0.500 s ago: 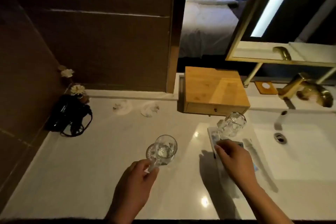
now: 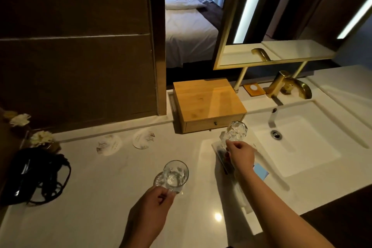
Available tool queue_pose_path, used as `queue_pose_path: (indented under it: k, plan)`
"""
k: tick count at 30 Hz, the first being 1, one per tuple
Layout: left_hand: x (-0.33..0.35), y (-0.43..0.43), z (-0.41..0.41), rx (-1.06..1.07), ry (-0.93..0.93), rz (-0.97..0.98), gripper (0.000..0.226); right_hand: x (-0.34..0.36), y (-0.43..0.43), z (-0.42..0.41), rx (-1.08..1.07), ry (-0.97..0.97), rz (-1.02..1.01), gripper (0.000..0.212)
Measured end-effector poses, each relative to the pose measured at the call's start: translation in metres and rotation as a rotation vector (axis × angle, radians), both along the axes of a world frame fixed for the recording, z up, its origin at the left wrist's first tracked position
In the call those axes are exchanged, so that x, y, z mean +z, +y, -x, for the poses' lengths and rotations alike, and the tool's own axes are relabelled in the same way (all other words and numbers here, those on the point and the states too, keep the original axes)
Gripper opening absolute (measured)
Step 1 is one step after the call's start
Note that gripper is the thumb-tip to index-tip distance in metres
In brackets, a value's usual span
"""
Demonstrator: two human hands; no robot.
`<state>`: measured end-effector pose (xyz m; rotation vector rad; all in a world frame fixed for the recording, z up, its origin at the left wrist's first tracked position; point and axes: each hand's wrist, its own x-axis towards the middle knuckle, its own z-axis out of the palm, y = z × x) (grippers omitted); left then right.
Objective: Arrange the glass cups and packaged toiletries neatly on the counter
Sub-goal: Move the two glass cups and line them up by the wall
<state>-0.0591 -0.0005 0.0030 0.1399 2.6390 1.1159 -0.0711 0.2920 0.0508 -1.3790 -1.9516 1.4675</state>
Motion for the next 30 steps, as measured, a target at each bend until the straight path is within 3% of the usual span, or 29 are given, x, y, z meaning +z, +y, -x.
queue_pose_path:
  k: [10,15,24,27,30]
  plan:
    - [0.004,0.000,0.013,0.011,-0.064,-0.108,0.033,-0.009,-0.013,0.027,-0.193,0.081,-0.001,0.035]
    - [0.004,-0.002,0.021,0.027,-0.088,-0.135,0.010,-0.015,-0.010,0.032,-0.189,0.050,-0.101,0.034]
    - [0.006,0.002,0.021,0.092,-0.122,-0.179,0.017,-0.014,0.014,0.009,-0.177,-0.020,-0.304,0.032]
    - [0.008,0.005,0.020,0.119,-0.123,-0.191,0.023,-0.001,0.031,-0.004,-0.220,0.061,-0.172,0.032]
    - [0.008,0.005,0.021,0.143,-0.114,-0.201,0.022,0.020,0.035,-0.012,-0.337,0.323,0.243,0.025]
